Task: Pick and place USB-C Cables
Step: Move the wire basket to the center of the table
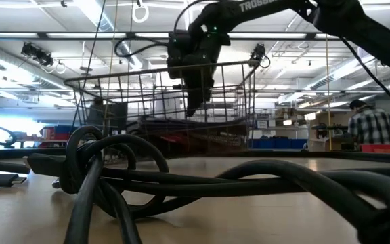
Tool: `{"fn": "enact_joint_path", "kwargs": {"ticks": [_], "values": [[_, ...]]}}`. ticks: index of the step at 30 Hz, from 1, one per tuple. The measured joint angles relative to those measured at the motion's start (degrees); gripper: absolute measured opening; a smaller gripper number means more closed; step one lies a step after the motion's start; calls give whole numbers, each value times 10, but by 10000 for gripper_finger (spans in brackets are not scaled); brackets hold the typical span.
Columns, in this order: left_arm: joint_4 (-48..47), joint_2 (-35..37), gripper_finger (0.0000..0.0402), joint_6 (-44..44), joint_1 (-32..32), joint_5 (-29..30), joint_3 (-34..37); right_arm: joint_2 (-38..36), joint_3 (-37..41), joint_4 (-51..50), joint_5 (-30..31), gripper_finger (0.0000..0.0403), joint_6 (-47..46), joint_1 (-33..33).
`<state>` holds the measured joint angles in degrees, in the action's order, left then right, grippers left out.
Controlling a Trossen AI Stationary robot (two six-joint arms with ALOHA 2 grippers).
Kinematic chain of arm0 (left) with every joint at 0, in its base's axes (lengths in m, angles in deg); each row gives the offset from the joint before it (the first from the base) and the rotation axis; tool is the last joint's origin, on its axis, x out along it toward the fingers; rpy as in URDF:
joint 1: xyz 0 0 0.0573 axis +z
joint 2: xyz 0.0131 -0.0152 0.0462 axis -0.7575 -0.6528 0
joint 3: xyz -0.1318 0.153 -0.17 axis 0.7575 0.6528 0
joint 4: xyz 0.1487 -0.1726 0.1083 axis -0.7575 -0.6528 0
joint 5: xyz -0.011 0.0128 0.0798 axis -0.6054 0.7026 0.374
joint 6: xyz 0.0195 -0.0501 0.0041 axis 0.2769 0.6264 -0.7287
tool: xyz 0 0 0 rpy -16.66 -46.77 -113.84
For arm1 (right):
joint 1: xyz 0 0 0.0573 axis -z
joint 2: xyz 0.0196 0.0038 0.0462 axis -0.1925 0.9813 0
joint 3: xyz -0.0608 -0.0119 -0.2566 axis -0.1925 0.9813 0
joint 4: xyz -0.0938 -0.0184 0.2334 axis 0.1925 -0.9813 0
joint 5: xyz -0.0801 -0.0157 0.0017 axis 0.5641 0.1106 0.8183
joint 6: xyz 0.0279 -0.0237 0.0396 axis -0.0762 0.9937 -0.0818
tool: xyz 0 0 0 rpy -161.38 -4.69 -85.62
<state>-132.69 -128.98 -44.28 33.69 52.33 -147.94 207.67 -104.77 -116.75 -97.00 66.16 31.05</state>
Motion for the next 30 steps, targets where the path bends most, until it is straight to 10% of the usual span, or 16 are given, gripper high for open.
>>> {"fn": "enact_joint_path", "kwargs": {"ticks": [30], "values": [[4,0,206,-14,-6,13,0,-161,350,144,-46,0,46,9]]}}
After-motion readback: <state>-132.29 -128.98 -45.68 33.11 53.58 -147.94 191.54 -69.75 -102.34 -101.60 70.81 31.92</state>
